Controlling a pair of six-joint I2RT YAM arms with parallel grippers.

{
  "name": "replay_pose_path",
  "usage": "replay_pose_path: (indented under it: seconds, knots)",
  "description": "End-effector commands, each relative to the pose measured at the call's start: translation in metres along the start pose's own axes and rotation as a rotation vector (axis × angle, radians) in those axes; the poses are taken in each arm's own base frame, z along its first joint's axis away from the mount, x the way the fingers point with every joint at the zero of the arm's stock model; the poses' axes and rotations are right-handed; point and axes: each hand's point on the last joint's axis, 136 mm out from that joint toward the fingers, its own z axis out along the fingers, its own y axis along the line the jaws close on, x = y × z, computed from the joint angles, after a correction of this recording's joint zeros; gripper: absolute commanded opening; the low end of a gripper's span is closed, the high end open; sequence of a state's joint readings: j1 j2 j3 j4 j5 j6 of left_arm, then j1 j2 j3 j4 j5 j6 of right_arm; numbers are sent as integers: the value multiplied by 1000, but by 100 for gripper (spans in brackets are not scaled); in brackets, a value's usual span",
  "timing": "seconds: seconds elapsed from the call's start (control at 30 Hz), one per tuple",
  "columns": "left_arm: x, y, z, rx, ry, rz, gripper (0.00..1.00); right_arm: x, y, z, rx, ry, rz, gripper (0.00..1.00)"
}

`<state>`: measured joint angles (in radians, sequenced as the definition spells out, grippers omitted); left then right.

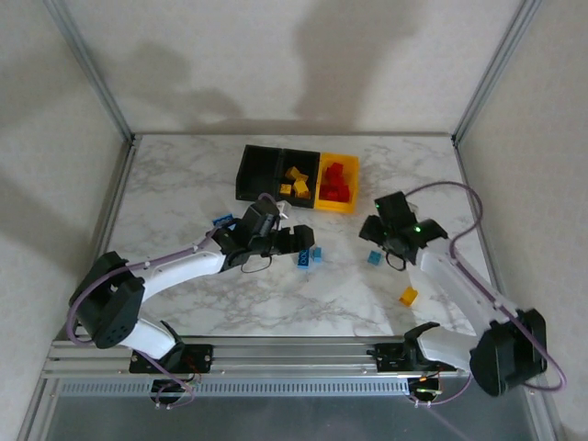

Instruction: Sort the legos into containers by color

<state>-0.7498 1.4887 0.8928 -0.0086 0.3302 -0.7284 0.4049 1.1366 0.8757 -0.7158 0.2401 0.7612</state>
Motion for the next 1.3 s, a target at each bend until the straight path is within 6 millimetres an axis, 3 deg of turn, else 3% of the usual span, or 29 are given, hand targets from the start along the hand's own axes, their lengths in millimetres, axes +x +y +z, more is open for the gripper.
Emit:
replay_pose_path:
  seconds: [0.0, 0.17, 0.43, 0.67, 0.83, 1.0, 1.27]
  knots:
    - [9, -33, 6, 120, 39, 82, 86, 26, -52, -2, 113, 68, 98, 88]
    - [26, -51, 14, 163, 71, 134, 86, 47, -94, 1, 209, 137, 201, 90]
    - [38, -39, 24, 135, 83, 108, 86, 75, -114, 18, 289, 218, 330, 95]
    - [40, -34, 27, 118, 85, 101, 85, 81, -119, 28, 318, 249, 317, 92]
    - [39, -34, 29, 108, 86, 95, 84, 83, -111, 40, 275, 269, 323, 83]
    - [38, -31, 28, 97, 80, 89, 84, 84, -99, 51, 223, 295, 319, 69]
    - [37, -31, 28, 91, 75, 84, 83, 72, -91, 50, 191, 274, 288, 41]
